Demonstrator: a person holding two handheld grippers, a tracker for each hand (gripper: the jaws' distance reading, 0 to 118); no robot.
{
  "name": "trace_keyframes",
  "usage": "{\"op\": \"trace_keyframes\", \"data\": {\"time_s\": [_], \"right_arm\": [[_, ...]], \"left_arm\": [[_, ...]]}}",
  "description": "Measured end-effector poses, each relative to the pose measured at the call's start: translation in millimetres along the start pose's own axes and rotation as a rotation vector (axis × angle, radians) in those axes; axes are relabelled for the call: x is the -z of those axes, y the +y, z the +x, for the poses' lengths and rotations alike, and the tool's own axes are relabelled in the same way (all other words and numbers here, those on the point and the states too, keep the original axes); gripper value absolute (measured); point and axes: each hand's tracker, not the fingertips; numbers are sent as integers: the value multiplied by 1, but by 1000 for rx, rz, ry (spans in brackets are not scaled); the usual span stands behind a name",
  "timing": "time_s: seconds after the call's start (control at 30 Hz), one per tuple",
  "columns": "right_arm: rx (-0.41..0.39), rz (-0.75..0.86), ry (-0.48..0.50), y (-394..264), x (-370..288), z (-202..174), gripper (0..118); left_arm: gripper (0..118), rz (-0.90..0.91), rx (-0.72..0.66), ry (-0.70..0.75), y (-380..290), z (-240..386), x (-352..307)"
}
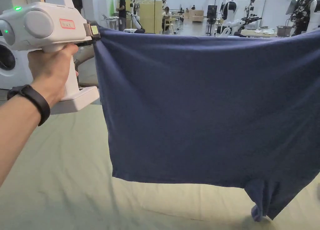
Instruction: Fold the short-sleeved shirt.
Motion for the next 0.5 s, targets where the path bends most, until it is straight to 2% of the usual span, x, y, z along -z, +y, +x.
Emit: {"op": "trace_keyframes", "data": {"time_s": [0.17, 0.27, 0.4, 0.5], "right_arm": [[46, 19, -31, 9, 18, -9, 1], [19, 3, -23, 1, 27, -15, 1], [-9, -77, 18, -42, 33, -20, 1], [25, -153, 44, -83, 33, -21, 1]], "left_arm": [[0, 1, 7, -16, -2, 3, 23], [0, -10, 16, -7, -12, 0, 36], [0, -47, 4, 14, -53, -10, 45], [0, -125, -40, 10, -100, -16, 42]]}}
